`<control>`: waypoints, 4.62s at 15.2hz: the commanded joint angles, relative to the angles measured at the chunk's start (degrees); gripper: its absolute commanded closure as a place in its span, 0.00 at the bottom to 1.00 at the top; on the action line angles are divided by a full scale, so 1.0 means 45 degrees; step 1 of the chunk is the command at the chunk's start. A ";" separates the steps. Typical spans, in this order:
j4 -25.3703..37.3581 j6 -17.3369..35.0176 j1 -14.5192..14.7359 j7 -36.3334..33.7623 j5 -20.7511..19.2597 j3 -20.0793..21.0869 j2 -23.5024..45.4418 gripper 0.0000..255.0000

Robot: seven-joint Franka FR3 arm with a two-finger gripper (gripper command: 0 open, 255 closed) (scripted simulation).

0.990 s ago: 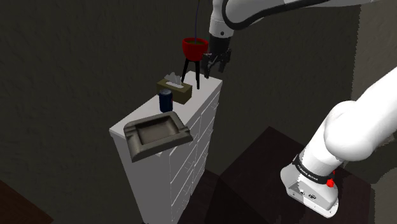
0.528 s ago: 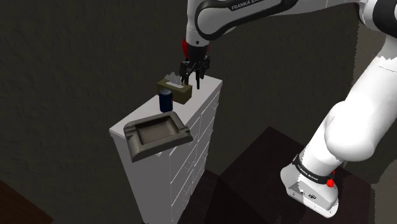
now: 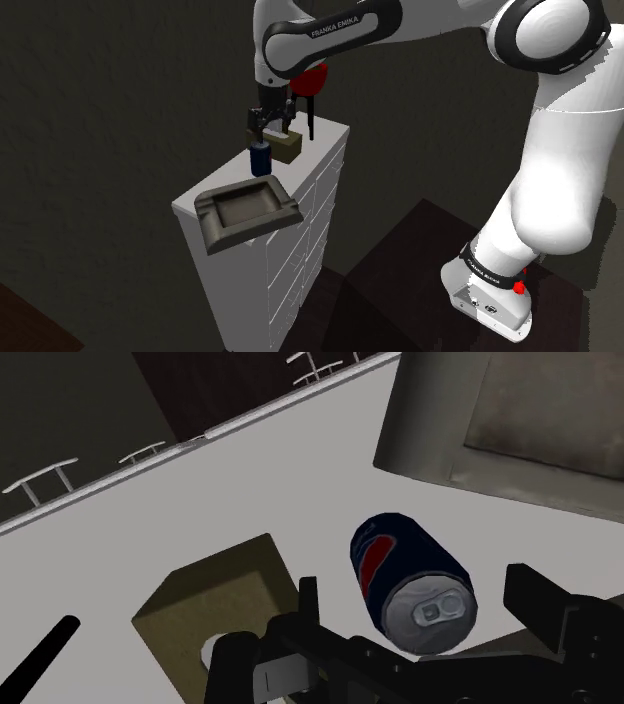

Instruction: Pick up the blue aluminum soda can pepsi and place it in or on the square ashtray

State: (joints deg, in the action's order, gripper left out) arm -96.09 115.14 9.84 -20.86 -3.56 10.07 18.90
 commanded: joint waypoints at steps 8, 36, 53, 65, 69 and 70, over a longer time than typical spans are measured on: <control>0.0770 0.0773 0.0291 -0.0274 -0.0209 0.0015 0.1595 0.00; 0.1456 -0.0313 0.0280 -0.0222 -0.0117 0.0061 0.1189 1.00; 0.2451 -0.2363 0.0728 -0.0846 0.0011 0.0353 0.0126 1.00; 0.0849 -0.2351 0.2392 -0.3616 0.0082 0.1412 -0.1460 1.00; 0.0239 -0.1687 0.2380 -0.3632 0.0057 0.1401 -0.1403 1.00; 0.0095 -0.1523 0.2378 -0.3638 0.0049 0.1397 -0.1381 1.00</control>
State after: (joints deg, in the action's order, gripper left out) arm -94.71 107.32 20.53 -37.13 -3.33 16.35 12.74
